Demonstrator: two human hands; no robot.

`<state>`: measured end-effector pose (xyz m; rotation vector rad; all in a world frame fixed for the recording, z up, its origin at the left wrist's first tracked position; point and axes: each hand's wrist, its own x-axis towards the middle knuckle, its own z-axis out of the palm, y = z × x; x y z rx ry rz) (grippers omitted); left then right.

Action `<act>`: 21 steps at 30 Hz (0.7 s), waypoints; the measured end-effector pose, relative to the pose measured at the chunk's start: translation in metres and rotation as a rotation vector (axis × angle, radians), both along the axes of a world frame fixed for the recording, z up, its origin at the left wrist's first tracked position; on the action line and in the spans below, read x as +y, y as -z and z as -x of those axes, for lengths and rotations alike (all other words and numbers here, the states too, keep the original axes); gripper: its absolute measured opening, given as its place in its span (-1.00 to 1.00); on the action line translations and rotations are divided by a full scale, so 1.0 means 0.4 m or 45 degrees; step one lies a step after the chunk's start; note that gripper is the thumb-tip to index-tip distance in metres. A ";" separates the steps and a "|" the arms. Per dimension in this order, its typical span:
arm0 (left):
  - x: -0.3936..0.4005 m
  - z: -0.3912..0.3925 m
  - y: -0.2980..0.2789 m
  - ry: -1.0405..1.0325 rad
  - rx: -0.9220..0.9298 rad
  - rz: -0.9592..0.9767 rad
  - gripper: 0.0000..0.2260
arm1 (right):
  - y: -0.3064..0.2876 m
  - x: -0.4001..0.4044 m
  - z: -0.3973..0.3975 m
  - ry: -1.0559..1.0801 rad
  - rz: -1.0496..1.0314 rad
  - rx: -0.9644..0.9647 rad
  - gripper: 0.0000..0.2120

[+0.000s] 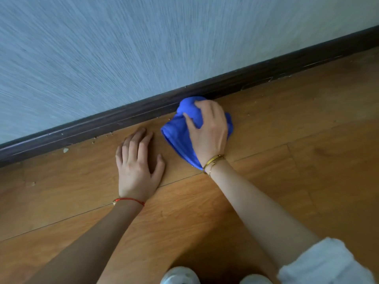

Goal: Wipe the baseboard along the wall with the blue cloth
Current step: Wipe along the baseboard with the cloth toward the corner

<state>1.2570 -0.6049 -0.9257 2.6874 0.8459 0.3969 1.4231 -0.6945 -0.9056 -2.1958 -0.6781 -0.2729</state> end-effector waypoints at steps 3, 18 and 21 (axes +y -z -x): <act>0.002 0.004 -0.001 0.004 0.006 0.010 -0.51 | 0.005 -0.048 -0.053 -0.019 0.006 -0.016 -0.85; 0.001 0.001 -0.004 -0.008 0.017 0.005 -0.50 | 0.001 -0.109 -0.183 0.386 -0.244 0.141 -0.79; -0.001 -0.001 -0.003 0.004 0.012 0.007 -0.50 | -0.004 -0.102 -0.174 0.448 -0.218 0.113 -0.76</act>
